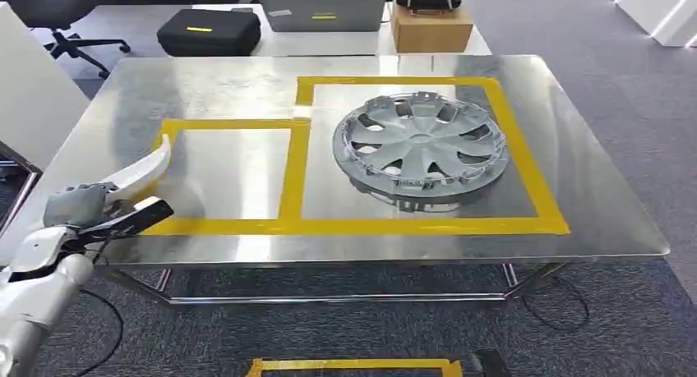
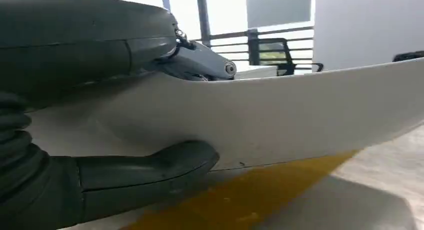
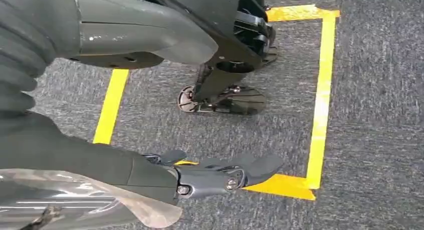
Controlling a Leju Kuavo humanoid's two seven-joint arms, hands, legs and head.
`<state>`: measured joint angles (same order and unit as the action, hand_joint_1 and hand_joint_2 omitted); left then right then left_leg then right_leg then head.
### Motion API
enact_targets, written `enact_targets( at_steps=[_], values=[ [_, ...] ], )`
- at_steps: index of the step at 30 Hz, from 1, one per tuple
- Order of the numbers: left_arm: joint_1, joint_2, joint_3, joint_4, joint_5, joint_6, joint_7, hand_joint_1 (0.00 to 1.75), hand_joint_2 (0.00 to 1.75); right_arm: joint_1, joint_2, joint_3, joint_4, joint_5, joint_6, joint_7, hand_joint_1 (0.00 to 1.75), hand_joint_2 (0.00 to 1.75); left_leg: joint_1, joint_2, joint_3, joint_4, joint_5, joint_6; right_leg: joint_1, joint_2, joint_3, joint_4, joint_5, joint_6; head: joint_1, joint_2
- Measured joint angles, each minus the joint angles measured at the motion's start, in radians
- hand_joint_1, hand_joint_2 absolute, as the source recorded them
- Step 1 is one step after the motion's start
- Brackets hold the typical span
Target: Take the parts from the cabinet and place them on the table.
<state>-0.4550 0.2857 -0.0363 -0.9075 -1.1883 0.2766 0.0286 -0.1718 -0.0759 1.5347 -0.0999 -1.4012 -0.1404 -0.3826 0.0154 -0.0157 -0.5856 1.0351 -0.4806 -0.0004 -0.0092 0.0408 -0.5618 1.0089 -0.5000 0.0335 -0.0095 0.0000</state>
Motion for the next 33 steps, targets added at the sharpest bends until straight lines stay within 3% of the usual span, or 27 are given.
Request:
enact_targets(
  at_steps=[11,16,25,33],
  values=[
    [-0.045,-0.011,-0.04,0.061,-0.001,0.009,0.001,1.75,1.75,0.001,-0.003,0.011,0.0,0.005,-0.004,0.003,0.0,1.75,0.0,0.0,0.0,0.0,0.0,0.0,0.0,0.0,-0.002,0.002,0.0,0.0,0.0,0.0],
    [-0.1,-0.023,-0.09,0.119,-0.067,-0.005,0.007,1.75,1.75,-0.004,-0.003,0.012,0.0,0.044,-0.006,0.006,0.0,1.75,0.0,0.0,0.0,0.0,0.001,-0.001,0.0,-0.001,-0.003,0.002,0.0,-0.001,0.0,0.0],
    [-0.256,-0.145,-0.256,0.263,-0.174,-0.043,0.003,1.75,1.75,-0.028,-0.003,0.018,-0.001,0.09,-0.003,0.026,0.0,1.75,-0.001,0.0,-0.001,0.0,0.002,0.0,-0.001,0.001,-0.003,0.002,0.003,0.001,-0.001,0.0],
    [-0.283,-0.219,-0.356,0.291,-0.185,-0.04,-0.011,1.75,1.75,-0.028,0.002,0.021,-0.007,0.121,-0.002,0.037,0.0,1.75,-0.002,0.0,-0.002,0.0,0.002,0.0,-0.001,0.001,-0.004,0.002,0.002,0.001,0.0,0.0]
  ],
)
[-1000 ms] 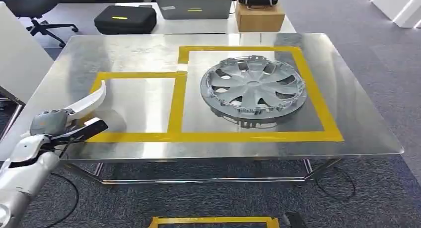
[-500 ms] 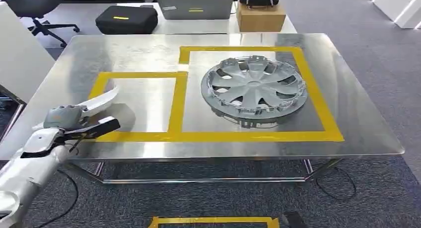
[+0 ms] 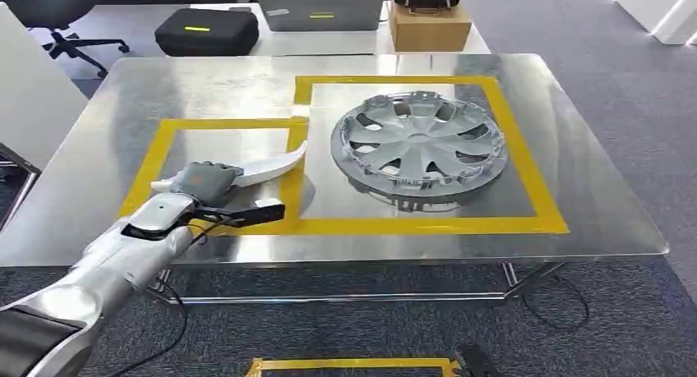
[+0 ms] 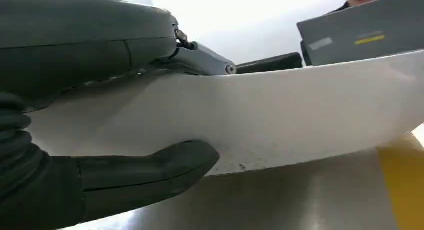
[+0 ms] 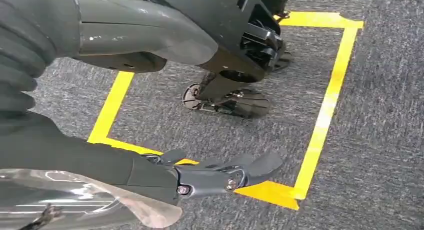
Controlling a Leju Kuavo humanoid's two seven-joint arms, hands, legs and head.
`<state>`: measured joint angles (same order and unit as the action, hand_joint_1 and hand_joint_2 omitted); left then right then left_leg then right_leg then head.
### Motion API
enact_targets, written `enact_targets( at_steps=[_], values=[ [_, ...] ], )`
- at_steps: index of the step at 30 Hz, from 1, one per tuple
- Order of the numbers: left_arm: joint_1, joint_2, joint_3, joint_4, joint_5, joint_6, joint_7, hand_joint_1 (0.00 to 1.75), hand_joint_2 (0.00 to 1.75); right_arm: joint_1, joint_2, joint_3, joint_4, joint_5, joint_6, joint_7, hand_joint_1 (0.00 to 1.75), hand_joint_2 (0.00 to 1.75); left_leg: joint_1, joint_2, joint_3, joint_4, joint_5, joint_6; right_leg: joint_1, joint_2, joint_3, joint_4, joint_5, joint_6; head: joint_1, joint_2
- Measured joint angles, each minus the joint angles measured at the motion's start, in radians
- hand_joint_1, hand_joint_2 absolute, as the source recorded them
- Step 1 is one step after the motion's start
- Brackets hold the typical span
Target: Take the parts from the cabinet and place them on the table.
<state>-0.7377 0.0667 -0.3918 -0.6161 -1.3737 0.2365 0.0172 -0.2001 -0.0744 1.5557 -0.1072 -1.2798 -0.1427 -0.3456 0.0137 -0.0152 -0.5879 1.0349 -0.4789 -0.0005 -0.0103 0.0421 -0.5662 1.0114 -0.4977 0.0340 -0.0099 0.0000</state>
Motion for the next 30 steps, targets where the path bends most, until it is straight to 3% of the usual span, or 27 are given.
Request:
enact_targets(
  at_steps=[1,2,9,10,13,16,22,30],
  values=[
    [0.0,0.0,-0.004,0.002,0.002,0.0,0.0,1.75,1.75,0.0,0.001,0.0,-0.001,0.002,0.0,0.0,0.0,1.75,0.0,0.0,0.0,0.0,0.0,0.0,0.0,0.0,0.0,0.0,0.0,0.0,0.0,0.0],
    [0.0,0.0,-0.006,0.003,0.003,0.001,0.003,0.0,1.75,0.0,0.003,0.001,-0.002,0.003,0.0,0.0,0.0,0.0,0.0,0.0,0.0,0.0,0.0,0.0,0.0,0.0,-0.001,0.0,0.0,0.0,0.0,0.0],
    [0.004,0.013,-0.023,0.008,0.015,0.011,0.052,0.0,1.75,0.0,0.011,0.001,-0.005,0.007,0.0,0.0,0.0,0.0,0.0,0.0,0.0,-0.001,0.0,0.0,0.0,-0.001,-0.001,0.002,0.0,0.0,0.0,0.0],
    [0.01,0.019,-0.023,0.008,0.026,0.03,0.057,0.0,0.0,0.0,0.015,0.001,-0.005,0.015,-0.003,0.003,0.0,0.0,0.0,0.0,0.0,-0.001,0.0,0.0,0.0,0.0,0.0,0.002,0.0,0.0,0.0,0.0],
    [0.067,0.056,-0.012,-0.03,0.088,0.135,0.063,0.0,0.0,0.002,0.032,0.001,-0.008,0.028,-0.031,0.012,0.0,0.0,0.0,0.001,0.001,-0.001,0.0,0.0,0.0,0.002,-0.001,0.003,-0.001,-0.001,0.0,0.0],
    [0.198,0.094,0.043,-0.185,0.181,0.219,0.024,0.0,0.0,0.012,0.051,0.001,-0.01,0.02,-0.062,0.013,0.0,0.0,0.0,0.006,0.001,-0.002,-0.001,-0.001,0.0,0.006,-0.003,0.003,-0.002,-0.002,0.0,0.0],
    [0.506,0.124,0.147,-0.646,0.244,0.233,-0.011,0.0,0.0,0.047,0.061,0.0,-0.013,0.002,-0.074,0.0,0.0,0.0,0.0,0.005,0.0,-0.002,-0.003,-0.002,0.0,0.004,-0.004,0.003,-0.006,-0.005,0.0,0.0],
    [0.714,0.134,0.222,-0.983,0.299,0.279,-0.064,0.0,0.0,0.062,0.069,-0.006,-0.013,-0.022,-0.076,-0.023,0.0,0.0,0.0,0.005,0.0,-0.002,-0.004,-0.002,0.0,0.004,-0.003,0.003,-0.006,-0.005,0.0,0.0]
  ],
)
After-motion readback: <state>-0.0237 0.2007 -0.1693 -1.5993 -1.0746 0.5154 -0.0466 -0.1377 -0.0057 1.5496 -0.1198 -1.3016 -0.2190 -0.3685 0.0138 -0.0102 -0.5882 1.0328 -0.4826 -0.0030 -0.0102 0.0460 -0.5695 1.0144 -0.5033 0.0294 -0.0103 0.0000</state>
